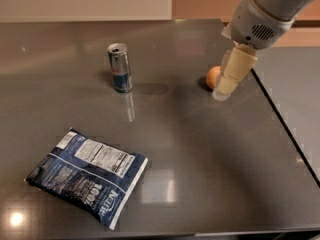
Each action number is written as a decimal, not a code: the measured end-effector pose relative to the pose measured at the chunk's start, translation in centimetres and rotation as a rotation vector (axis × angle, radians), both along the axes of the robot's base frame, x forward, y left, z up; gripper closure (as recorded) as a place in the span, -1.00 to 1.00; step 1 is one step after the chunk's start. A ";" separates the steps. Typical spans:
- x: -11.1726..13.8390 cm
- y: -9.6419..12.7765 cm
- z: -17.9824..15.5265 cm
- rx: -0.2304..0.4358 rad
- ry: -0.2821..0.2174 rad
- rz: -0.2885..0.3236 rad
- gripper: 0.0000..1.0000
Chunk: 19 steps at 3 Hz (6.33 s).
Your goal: Knock redbull can over
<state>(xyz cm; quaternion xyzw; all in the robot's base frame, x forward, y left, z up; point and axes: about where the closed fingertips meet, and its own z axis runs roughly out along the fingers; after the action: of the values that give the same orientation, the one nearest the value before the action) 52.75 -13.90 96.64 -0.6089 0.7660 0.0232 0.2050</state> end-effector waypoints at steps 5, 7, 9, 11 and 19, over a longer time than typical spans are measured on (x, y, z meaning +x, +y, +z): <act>10.2 20.3 -5.4 0.495 0.028 0.160 -1.00; 13.5 24.8 -7.3 0.558 0.057 0.174 -1.00; 14.0 25.1 -7.7 0.594 0.083 0.167 -0.19; 11.0 23.3 -4.9 0.619 0.079 0.200 0.74; 4.6 15.4 -7.4 -0.187 0.284 0.231 0.21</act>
Offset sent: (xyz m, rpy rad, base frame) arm 0.0668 0.1141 -0.0284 0.3539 0.0387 0.0701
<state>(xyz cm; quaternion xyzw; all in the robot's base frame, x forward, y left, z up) 57.39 1.51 89.25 -0.6996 0.7111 0.0612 0.0335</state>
